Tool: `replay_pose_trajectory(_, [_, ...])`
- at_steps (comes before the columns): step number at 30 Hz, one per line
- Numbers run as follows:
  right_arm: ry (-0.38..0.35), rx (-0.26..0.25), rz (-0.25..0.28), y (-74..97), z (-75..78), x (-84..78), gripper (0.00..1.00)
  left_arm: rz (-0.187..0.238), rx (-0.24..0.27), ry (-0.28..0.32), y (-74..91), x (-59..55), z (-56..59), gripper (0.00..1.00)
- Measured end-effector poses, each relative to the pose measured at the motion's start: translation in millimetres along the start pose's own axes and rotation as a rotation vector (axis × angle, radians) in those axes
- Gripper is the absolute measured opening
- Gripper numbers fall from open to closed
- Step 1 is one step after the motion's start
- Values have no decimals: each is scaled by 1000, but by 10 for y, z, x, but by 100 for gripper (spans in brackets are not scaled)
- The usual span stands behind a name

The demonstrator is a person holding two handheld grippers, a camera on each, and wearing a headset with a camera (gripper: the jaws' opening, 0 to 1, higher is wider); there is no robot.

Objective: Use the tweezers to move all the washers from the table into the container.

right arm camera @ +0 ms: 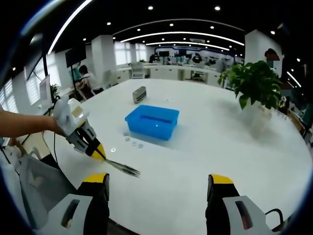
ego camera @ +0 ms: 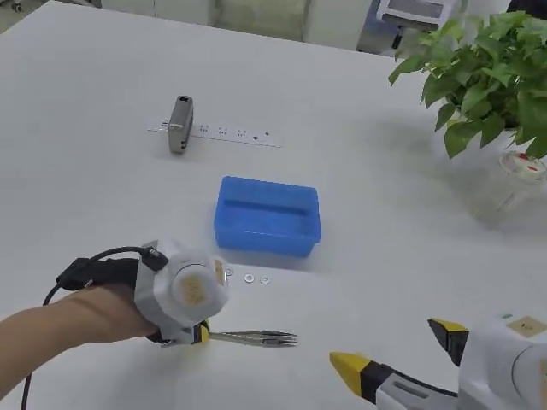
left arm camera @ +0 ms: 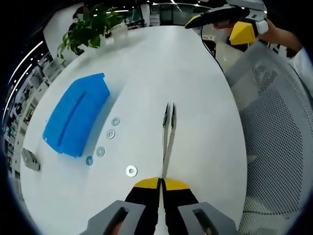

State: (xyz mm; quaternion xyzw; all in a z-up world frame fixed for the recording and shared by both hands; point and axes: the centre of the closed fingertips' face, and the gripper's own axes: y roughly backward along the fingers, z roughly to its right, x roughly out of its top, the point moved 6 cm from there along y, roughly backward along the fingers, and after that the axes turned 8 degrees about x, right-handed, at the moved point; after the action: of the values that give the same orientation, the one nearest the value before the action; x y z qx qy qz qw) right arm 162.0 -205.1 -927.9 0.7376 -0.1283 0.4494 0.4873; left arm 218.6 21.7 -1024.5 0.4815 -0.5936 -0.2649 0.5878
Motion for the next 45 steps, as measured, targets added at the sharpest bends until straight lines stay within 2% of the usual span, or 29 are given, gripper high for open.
replay_pose_trajectory(4, [0, -4, 15, 42, -15, 11, 81, 8, -5, 8, 73, 57, 44, 0])
replay_pose_trajectory(7, [6, -5, 23, 63, -36, 15, 81, 21, 26, -35, 159, 111, 53, 0])
replay_pose_trajectory(10, [13, -3, 34, 80, -66, 31, 80, 32, 24, -25, 235, 161, 49, 0])
replay_pose_trajectory(12, [17, -1, 43, 85, -85, 39, 80, 54, 17, 1, 315, 222, 37, 0])
replay_pose_trajectory(23, [48, 14, 69, 173, -206, 44, 79, 109, 18, -1, 603, 439, 34, 0])
replay_pose_trajectory(28, [58, 27, 74, 189, -234, 44, 78, 155, 23, 0, 771, 550, 48, 0])
replay_pose_trajectory(32, [57, 63, 80, 167, -295, 107, 76, 159, 22, -31, 902, 642, 66, 0])
replay_pose_trajectory(37, [102, 112, 78, 113, -389, 223, 74, 180, 16, -62, 1053, 759, 101, 0])
replay_pose_trajectory(39, [104, 144, 87, 90, -434, 272, 71, 175, 14, -77, 1101, 791, 115, 0])
replay_pose_trajectory(41, [119, 198, 94, 46, -504, 326, 69, 176, 16, -86, 1140, 818, 112, 0])
replay_pose_trajectory(44, [177, 333, 24, -66, -655, 363, 61, 179, 12, -87, 1185, 837, 96, 0])
replay_pose_trajectory(45, [197, 350, 23, -102, -683, 381, 58, 179, 13, -89, 1202, 839, 85, 0])
